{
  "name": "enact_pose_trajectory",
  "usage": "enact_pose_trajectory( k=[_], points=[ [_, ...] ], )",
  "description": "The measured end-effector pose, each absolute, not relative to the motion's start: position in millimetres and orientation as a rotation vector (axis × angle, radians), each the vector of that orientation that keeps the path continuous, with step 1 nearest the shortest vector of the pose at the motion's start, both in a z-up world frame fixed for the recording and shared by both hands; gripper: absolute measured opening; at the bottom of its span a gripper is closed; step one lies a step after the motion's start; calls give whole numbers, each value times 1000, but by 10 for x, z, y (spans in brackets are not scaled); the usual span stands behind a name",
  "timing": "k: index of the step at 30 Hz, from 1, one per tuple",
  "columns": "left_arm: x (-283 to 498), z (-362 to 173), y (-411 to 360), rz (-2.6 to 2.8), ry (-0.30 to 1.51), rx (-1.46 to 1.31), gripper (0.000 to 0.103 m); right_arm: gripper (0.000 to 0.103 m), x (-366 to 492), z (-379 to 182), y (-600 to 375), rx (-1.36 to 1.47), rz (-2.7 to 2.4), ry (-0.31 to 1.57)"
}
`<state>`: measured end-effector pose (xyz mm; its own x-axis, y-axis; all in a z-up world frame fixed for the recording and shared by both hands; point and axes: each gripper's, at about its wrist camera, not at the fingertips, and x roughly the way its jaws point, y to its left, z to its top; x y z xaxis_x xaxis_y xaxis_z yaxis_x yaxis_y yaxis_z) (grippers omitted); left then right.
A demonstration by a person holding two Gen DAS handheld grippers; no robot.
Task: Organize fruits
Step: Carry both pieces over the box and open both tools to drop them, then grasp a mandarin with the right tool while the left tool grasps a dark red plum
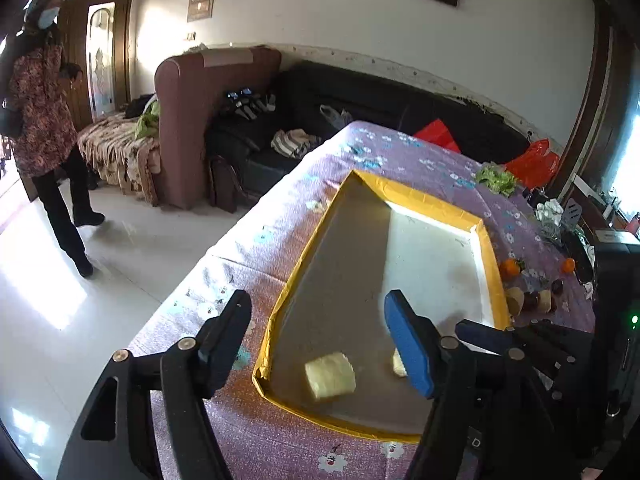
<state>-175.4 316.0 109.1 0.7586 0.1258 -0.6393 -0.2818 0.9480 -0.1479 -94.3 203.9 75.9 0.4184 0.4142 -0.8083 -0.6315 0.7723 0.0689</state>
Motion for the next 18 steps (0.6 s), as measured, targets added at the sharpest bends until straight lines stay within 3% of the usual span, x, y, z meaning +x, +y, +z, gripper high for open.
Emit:
enact_pose_trajectory(
  k=[8,18],
  points=[
    [-1910,1424,2555,130,600,-152,89,65,-1224,1195,987,-160,557,782],
    [-1673,1253,1710,-30,669,-77,89,70,-1156,1295,-1161,2,110,775]
  ],
)
